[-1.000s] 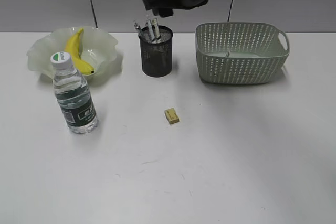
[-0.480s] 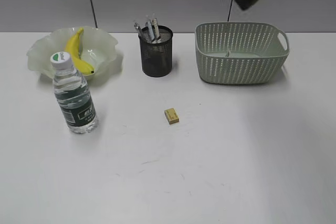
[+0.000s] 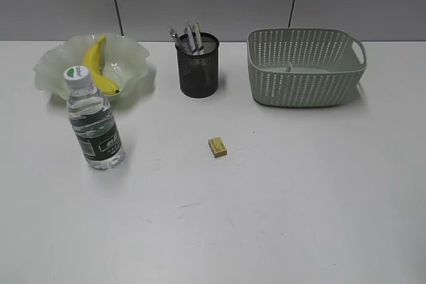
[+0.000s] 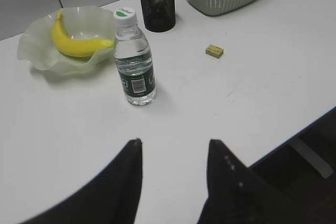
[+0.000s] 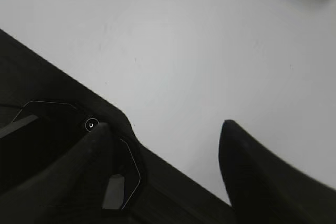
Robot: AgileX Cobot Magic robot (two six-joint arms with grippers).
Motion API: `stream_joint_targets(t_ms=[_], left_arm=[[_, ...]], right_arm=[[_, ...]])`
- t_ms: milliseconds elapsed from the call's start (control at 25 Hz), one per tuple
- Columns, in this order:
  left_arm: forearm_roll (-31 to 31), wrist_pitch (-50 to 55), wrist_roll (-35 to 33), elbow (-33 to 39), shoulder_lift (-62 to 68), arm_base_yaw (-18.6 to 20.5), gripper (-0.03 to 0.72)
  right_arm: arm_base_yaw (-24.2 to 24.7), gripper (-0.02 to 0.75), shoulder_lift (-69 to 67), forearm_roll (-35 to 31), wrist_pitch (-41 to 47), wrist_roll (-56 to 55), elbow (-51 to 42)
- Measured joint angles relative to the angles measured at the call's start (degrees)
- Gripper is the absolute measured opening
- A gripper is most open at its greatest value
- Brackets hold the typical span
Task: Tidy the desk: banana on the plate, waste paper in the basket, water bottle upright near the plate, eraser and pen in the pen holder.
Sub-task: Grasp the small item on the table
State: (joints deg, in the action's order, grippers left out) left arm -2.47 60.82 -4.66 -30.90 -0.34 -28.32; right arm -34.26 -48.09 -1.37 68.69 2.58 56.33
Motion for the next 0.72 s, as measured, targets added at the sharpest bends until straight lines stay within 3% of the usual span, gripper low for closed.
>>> stream_joint_targets(t_ms=[240, 400, 560, 720], left_arm=[[-1.0, -1.2, 0.0, -0.5, 0.8, 0.0, 0.312], [-3.3, -9.1, 0.0, -1.8, 4.8, 0.0, 0.312], [-7.2, -16.7, 0.0, -2.5, 15.5, 0.0, 0.312], [-13.2, -22.6, -0.7, -4.9, 30.5, 0.0, 0.312]], right_arm=[[0.0, 0.510, 22.3, 0.0, -0.9, -0.4, -16.1], [0.0, 0.510, 36.1, 0.0, -2.8, -0.4, -23.8], [0.0, 0.510, 46.6, 0.0, -6.2, -0.4, -25.7], [-0.1, 0.510, 48.5, 0.0, -8.3, -0.4, -27.1]])
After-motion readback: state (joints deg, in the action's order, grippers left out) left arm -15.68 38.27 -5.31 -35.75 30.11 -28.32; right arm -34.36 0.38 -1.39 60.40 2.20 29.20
